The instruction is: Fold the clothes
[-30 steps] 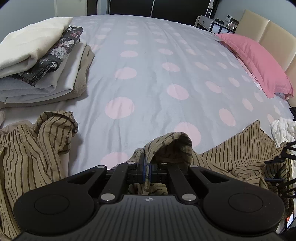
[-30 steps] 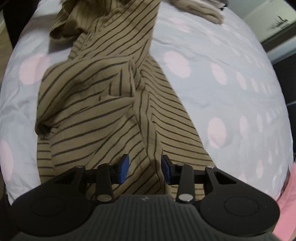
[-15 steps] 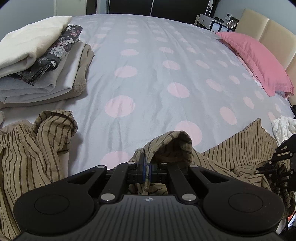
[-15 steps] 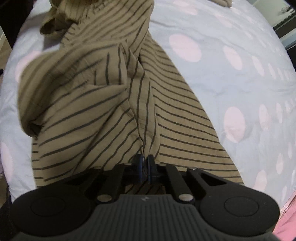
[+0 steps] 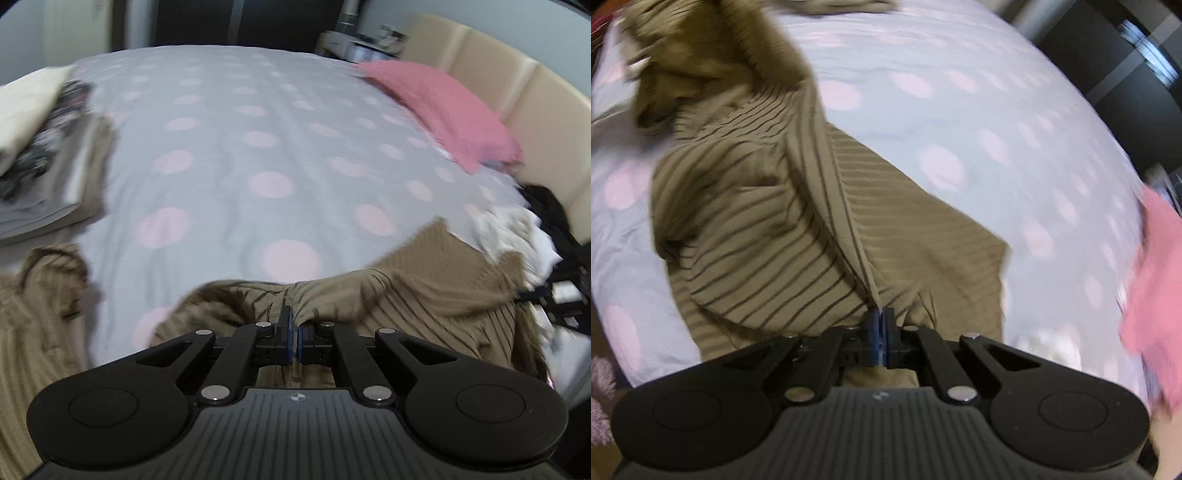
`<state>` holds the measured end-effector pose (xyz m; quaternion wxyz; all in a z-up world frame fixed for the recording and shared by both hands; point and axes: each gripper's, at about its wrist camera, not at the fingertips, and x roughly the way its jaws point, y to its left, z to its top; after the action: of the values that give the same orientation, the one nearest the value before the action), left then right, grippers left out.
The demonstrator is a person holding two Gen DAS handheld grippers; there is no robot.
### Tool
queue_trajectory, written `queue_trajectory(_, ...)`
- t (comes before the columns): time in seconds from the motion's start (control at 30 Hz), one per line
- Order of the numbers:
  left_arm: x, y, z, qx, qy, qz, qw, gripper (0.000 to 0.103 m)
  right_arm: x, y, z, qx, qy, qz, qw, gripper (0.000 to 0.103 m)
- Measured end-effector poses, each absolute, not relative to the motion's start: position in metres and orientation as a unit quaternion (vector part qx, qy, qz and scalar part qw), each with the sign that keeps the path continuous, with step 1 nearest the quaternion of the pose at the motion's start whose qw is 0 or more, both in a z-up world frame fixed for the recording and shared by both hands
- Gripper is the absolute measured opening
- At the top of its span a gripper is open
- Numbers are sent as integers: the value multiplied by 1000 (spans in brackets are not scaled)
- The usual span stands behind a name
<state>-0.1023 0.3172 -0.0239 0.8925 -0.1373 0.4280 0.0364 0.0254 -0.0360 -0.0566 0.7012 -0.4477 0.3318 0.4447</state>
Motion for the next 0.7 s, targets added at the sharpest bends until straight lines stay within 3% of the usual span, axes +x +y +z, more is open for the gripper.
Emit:
queue_trajectory(0.2, -111, 253, -29, -63, 450, -71, 888, 0, 28, -73, -55, -374, 357, 352, 781, 2)
queue_trajectory(0.43, -120, 219, -50, -13, 469, -102, 877, 1, 20, -76, -68, -397, 357, 333, 777, 2)
queue_trajectory(0.7, -128, 227, -36, 26, 476, -126, 870, 29, 23, -74, -81, -413, 350, 346, 767, 2)
